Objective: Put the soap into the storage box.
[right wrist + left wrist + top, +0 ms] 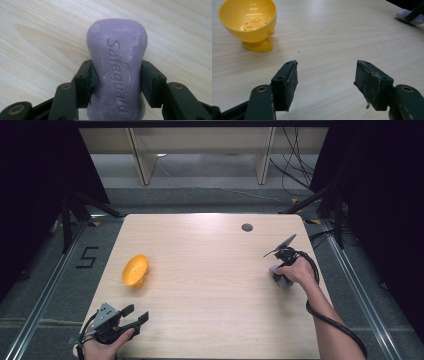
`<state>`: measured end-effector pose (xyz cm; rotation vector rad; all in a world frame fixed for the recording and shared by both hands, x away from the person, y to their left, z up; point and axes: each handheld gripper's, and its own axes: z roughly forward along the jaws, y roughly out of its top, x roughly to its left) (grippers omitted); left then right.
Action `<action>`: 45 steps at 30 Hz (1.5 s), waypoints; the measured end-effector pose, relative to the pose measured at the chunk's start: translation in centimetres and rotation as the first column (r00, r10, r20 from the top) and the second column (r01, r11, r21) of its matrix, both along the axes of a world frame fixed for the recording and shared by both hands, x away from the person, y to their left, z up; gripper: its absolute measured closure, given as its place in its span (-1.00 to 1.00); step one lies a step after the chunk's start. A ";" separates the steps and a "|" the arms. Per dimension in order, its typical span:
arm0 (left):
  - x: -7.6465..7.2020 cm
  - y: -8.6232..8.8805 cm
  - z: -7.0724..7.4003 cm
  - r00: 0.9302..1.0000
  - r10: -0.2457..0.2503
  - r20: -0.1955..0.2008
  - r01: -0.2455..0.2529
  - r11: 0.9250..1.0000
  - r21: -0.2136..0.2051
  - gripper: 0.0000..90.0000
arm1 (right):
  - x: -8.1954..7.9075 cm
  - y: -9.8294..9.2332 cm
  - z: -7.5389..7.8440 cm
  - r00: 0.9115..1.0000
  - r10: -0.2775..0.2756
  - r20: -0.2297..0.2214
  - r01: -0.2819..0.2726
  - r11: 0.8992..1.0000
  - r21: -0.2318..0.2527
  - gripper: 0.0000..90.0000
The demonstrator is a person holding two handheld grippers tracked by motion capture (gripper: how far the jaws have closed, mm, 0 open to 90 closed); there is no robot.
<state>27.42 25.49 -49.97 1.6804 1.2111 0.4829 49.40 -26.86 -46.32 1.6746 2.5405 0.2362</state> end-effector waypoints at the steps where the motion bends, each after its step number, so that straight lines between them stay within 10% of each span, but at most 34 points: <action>1: 0.0 0.0 0.0 1.000 0.000 0.001 0.000 1.000 0.000 -0.24 | -0.2 -0.1 0.1 1.000 0.027 0.014 -0.027 1.000 0.001 0.11; 10: 0.0 -0.1 0.0 1.000 0.001 -0.002 -0.001 1.000 -0.001 -0.24 | -1.2 -0.4 0.8 0.987 0.149 0.063 -0.149 0.989 -0.011 0.11; 18: 0.0 -0.1 0.0 1.000 0.003 -0.002 -0.003 1.000 -0.002 -0.24 | -2.0 -0.7 1.4 0.944 0.304 0.129 -0.305 0.952 -0.014 0.11; 23: 0.0 -0.1 0.0 1.000 0.003 -0.002 -0.003 1.000 -0.005 -0.24 | -2.8 -0.4 1.9 0.888 0.425 0.174 -0.428 0.904 -0.018 0.11; 24: 0.0 -0.1 0.0 1.000 0.003 -0.002 -0.003 1.000 -0.005 -0.24 | -2.8 -0.4 1.9 0.888 0.425 0.174 -0.428 0.904 -0.018 0.11; 25: 0.0 -0.1 0.0 1.000 0.002 -0.003 -0.002 1.000 -0.004 -0.24 | -3.2 -0.1 2.2 0.860 0.476 0.185 -0.481 0.877 -0.025 0.11; 26: 0.0 -0.1 0.0 1.000 0.002 -0.003 -0.002 1.000 -0.004 -0.24 | -3.2 -0.1 2.2 0.860 0.476 0.185 -0.481 0.877 -0.025 0.11; 27: 0.0 -0.1 0.0 1.000 0.002 -0.003 -0.002 1.000 -0.005 -0.24 | -3.4 0.0 2.5 0.828 0.528 0.191 -0.529 0.847 -0.049 0.11; 29: 0.0 -0.1 0.0 1.000 0.002 -0.003 -0.002 1.000 -0.005 -0.24 | -3.9 0.5 2.8 0.818 0.542 0.193 -0.543 0.838 -0.052 0.11; 33: 0.0 -0.1 0.0 1.000 0.002 -0.003 -0.002 1.000 -0.003 -0.24 | -4.6 1.0 3.4 0.769 0.600 0.220 -0.596 0.798 -0.089 0.11; 38: 0.0 -0.1 0.0 1.000 0.002 -0.009 -0.002 1.000 0.004 -0.24 | -5.3 1.4 3.9 0.740 0.630 0.237 -0.623 0.774 -0.113 0.11; 39: 0.0 0.0 0.0 1.000 -0.009 -0.004 0.009 1.000 0.013 -0.24 | -5.7 1.5 4.1 0.716 0.654 0.244 -0.646 0.754 -0.123 0.11; 40: 0.0 0.0 0.0 1.000 -0.009 -0.004 0.009 1.000 0.013 -0.24 | -5.7 1.5 4.1 0.716 0.654 0.244 -0.646 0.754 -0.123 0.11; 41: 0.0 0.0 0.0 1.000 -0.009 -0.005 0.009 1.000 0.014 -0.24 | -6.1 1.7 4.2 0.680 0.688 0.253 -0.678 0.721 -0.140 0.11; 45: 0.1 0.0 0.0 1.000 -0.012 -0.003 0.012 1.000 0.008 -0.24 | -6.7 2.0 4.4 0.668 0.700 0.253 -0.686 0.711 -0.153 0.11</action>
